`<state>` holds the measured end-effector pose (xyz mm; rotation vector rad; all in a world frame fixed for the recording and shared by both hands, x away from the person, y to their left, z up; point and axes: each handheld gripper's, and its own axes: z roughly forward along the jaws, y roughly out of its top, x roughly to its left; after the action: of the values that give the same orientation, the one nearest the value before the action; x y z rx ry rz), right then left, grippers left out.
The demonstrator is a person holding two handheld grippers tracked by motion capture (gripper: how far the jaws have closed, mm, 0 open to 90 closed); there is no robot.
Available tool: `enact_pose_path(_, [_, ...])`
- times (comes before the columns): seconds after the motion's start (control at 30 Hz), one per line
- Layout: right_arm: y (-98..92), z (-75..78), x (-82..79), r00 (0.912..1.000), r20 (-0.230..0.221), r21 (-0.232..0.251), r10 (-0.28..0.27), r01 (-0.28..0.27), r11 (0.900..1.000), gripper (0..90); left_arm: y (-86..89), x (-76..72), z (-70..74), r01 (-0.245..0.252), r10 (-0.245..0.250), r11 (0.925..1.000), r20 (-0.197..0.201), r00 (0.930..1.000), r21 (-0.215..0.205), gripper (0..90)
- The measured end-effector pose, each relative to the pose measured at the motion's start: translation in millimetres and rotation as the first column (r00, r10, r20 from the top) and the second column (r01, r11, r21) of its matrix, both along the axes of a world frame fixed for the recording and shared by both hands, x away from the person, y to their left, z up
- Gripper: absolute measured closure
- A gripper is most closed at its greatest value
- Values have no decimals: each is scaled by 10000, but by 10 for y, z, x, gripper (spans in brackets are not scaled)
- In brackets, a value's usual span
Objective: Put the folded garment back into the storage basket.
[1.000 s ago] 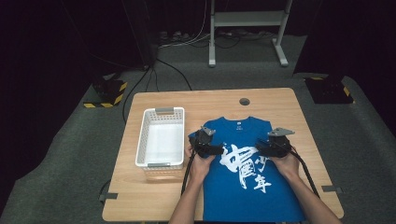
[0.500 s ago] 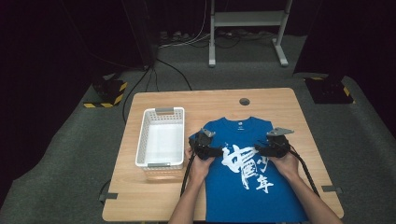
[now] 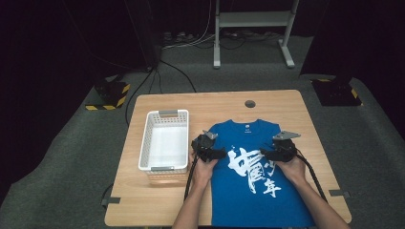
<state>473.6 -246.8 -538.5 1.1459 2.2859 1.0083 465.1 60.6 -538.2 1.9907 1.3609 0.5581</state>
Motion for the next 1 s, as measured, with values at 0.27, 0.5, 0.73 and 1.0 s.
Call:
enact_pose_path(0.27, [-88, 1, 7, 10000, -22, 31, 59, -59, 10000, 256, 15, 9, 7, -533, 536, 9984, 167, 9984, -162, 137])
enact_pose_path(0.5, [-117, 1, 6, 9999, -7, 20, 121, -121, 9999, 257, 30, 56, -1, -1108, 1114, 9935, 244, 9935, -241, 187])
enact_pose_path(0.73, [-117, 0, 6, 9999, -7, 24, 112, -112, 9999, 258, 47, 96, -3, -1378, 1386, 9902, 369, 9897, -224, 251])
enact_pose_path(1.0, [-117, 1, 4, 9999, -5, 18, 112, -112, 9999, 258, 86, 99, 0, -1525, 1535, 9880, 485, 9870, -249, 356])
